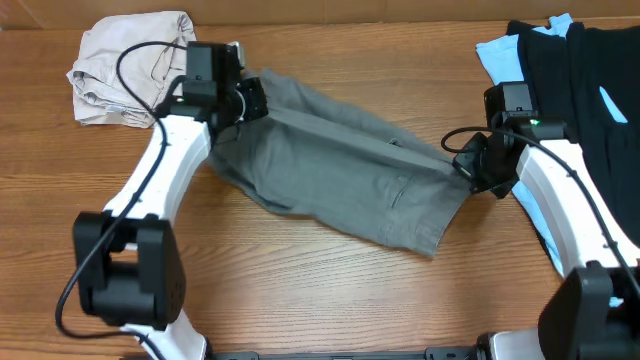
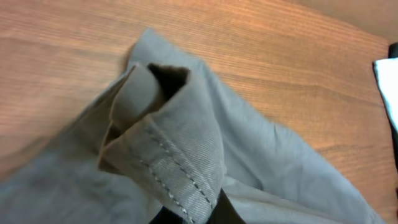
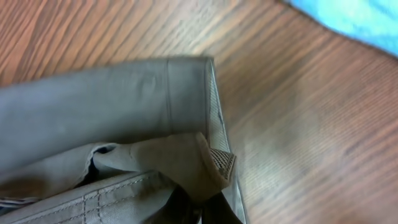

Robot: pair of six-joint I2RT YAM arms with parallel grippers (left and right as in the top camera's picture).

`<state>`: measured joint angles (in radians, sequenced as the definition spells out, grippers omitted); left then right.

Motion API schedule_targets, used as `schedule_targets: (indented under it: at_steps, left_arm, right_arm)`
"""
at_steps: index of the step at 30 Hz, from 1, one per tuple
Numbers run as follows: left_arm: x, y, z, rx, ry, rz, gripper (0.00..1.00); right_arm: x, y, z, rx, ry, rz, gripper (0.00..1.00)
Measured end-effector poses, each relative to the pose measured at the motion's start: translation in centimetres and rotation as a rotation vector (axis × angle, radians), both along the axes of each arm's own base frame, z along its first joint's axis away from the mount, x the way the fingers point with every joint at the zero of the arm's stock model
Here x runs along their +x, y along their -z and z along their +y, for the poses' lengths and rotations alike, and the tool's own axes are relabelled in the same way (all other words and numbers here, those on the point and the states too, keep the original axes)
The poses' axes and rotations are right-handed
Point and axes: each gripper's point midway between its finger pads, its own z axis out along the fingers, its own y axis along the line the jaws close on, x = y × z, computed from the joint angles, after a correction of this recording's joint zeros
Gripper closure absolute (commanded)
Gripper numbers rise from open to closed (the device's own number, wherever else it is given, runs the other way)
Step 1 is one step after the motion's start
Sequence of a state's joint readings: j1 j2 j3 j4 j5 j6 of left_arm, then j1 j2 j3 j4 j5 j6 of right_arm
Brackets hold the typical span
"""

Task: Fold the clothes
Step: 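Lift the leg hems and fold them up onto the waistband with both grippers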

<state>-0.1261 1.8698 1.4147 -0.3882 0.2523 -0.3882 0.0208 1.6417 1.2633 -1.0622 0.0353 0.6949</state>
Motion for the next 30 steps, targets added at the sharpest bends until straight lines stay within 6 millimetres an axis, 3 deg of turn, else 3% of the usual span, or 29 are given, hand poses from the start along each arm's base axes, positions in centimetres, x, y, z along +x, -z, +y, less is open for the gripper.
schedule_targets:
  at_steps: [3, 5, 6, 7, 8, 9, 10, 16, 20, 23, 25, 28, 30]
  left_arm:
    - [1.4, 1.1, -0.7, 0.004, 0.004, -0.033, 0.89]
    - [2.0, 2.0, -1.1, 0.012, 0.006, -0.044, 0.78]
    - [2.3, 2.4, -1.3, 0.017, 0.005, -0.047, 0.66]
    - [2.5, 2.9, -1.4, 0.024, 0.004, -0.048, 0.48]
    - [2.6, 3.3, -1.4, 0.031, 0.002, -0.048, 0.22]
    - [2.7, 3.6, -1.4, 0.036, -0.002, -0.046, 0.0]
    - [2.8, 3.9, -1.3, 0.04, -0.006, -0.045, 0.0]
    - [3.1, 4.0, -0.9, 0.052, -0.02, -0.049, 0.0]
    - [3.0, 3.3, -1.1, 0.036, 0.019, -0.039, 0.0]
    - [2.6, 1.9, -1.4, 0.032, 0.08, -0.026, 0.0]
    - [2.3, 0.1, -1.4, 0.043, 0.116, -0.031, 0.0]
    - [1.6, -3.6, -1.7, 0.072, 0.181, -0.062, 0.0]
    - [1.3, -6.0, -2.3, 0.098, 0.232, -0.112, 0.0]
  right_arm:
    - [1.1, 0.8, -0.4, -0.017, -0.001, -0.016, 0.96]
    - [1.9, 1.6, -0.6, -0.026, -0.001, -0.02, 0.91]
    - [2.1, 2.1, -0.7, -0.029, -0.001, -0.014, 0.77]
    - [2.2, 2.7, -0.8, -0.034, 0.0, -0.003, 0.59]
    - [2.2, 3.4, -0.9, -0.04, 0.002, 0.013, 0.29]
    - [2.1, 4.0, -1.2, -0.046, 0.003, 0.032, 0.13]
    - [1.9, 4.6, -1.4, -0.051, 0.006, 0.05, 0.02]
    - [1.2, 5.3, -1.8, -0.06, -0.019, 0.096, 0.0]
    - [0.5, 3.6, -1.6, -0.057, -0.058, 0.134, 0.0]
    - [1.9, -0.1, -1.4, -0.052, -0.099, 0.055, 0.0]
    - [3.0, -3.8, -0.9, -0.035, -0.149, -0.041, 0.0]
    - [4.0, -8.7, 0.1, -0.014, -0.221, -0.193, 0.07]
    - [3.9, -10.4, 0.8, -0.004, -0.254, -0.239, 0.11]
